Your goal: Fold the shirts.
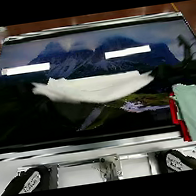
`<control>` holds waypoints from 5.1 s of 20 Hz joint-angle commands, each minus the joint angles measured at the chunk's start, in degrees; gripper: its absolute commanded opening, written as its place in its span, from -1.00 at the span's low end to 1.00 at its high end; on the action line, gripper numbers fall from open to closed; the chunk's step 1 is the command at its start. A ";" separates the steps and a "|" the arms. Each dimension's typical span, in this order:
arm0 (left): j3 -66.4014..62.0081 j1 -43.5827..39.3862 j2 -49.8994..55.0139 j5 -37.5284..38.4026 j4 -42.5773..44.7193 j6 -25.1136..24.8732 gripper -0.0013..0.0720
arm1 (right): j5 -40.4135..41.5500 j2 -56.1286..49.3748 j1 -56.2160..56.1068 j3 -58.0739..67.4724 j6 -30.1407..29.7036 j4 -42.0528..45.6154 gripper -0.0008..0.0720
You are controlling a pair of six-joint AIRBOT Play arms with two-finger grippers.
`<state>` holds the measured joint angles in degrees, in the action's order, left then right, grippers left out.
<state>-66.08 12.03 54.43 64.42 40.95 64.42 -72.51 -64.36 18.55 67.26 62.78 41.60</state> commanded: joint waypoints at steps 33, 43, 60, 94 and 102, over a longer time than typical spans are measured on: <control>3.76 2.49 8.46 -8.52 7.04 9.60 -0.87 | 34.47 -6.51 -16.06 -8.66 11.50 15.45 -0.82; 1.62 -11.26 29.99 -45.92 2.56 2.01 -0.87 | 75.36 -22.16 -19.78 -8.66 11.56 15.21 -0.82; 1.60 -11.21 35.58 -9.20 29.18 5.31 -0.88 | 28.52 -23.23 -11.91 -8.72 22.32 28.22 -0.82; -2.32 -4.81 30.84 5.62 28.68 11.37 0.97 | 17.18 -15.26 -9.75 -8.63 21.79 27.28 0.59; 6.38 4.26 7.78 12.11 28.61 8.85 0.97 | -8.13 6.51 1.97 -8.72 15.87 48.30 0.59</control>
<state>-64.64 13.08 70.22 74.63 69.63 74.52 -70.41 -63.92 16.08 58.57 81.93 81.60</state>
